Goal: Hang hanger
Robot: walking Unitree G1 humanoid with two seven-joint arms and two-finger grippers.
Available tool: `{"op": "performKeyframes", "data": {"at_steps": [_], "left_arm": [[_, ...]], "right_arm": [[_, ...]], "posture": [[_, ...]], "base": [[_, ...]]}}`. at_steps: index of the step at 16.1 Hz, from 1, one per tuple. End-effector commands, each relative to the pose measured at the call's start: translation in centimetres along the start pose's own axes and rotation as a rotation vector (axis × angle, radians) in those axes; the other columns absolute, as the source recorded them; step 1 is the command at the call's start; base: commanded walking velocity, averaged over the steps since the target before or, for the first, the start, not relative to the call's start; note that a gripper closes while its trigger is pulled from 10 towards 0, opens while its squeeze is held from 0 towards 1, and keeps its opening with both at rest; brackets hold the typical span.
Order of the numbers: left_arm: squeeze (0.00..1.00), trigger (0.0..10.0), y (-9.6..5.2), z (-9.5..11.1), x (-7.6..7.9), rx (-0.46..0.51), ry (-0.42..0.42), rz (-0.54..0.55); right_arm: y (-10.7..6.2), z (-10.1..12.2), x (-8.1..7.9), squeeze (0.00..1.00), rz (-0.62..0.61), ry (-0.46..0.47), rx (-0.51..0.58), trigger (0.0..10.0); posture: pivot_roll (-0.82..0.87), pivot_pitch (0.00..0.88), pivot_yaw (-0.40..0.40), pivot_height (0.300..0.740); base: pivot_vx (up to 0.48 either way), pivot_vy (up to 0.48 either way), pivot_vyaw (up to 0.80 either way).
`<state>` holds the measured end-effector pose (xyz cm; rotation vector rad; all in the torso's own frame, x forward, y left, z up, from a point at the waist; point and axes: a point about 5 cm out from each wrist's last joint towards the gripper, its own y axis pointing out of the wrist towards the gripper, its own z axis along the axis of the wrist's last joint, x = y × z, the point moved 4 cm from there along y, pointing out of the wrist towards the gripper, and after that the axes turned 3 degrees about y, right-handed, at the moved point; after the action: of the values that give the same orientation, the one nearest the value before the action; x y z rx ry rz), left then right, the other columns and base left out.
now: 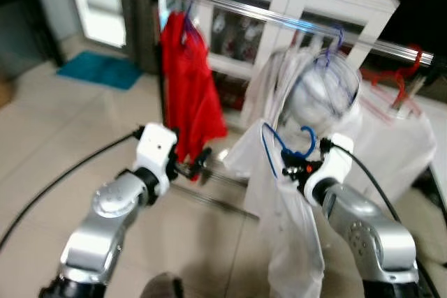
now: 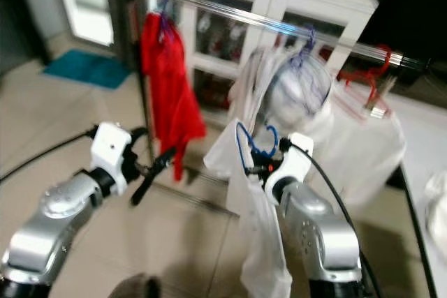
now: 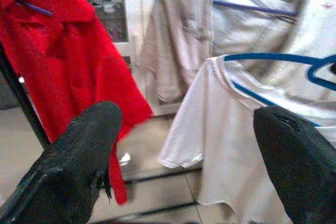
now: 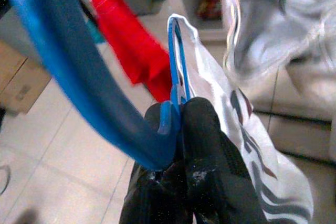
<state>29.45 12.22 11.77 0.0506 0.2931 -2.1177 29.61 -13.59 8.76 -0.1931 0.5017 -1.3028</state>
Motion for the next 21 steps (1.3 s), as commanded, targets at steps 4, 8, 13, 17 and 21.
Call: {"op": "performKeyframes", "data": {"at_steps": [4,8,13,17,21], "left_arm": [[0.00,10.0,0.5,1.1,-0.2,0.022,0.053,-0.029],[0.00,10.0,0.9,1.9,-1.0,0.046,0.052,-0.039],[1.00,10.0,2.5,2.3,-2.2,0.048,0.066,-0.023],[0.00,10.0,4.1,3.2,-3.5,0.060,0.116,0.043],[0.00,2.2,5.3,4.6,-3.7,0.127,0.123,0.059]], "right_arm": [[0.0,1.8,-0.4,0.00,0.048,0.045,0.064,1.9],[0.0,3.6,-1.7,0.00,0.171,0.018,0.120,0.0],[-1.3,6.3,-4.8,0.00,0.441,0.045,0.209,0.0],[-2.4,7.1,-6.4,0.00,0.585,0.050,0.234,0.0],[-3.2,7.5,-7.0,0.00,0.655,0.054,0.244,0.0]], "posture": [[0.00,0.000,-0.071,0.740],[0.01,0.000,-0.025,0.740],[0.01,0.000,-0.046,0.740],[0.00,0.000,-0.061,0.740],[-0.01,0.000,-0.067,0.740]], "base": [[0.000,0.000,0.00],[0.000,0.000,0.00],[0.000,0.000,0.00],[0.000,0.000,0.00],[0.000,0.000,0.00]]}}
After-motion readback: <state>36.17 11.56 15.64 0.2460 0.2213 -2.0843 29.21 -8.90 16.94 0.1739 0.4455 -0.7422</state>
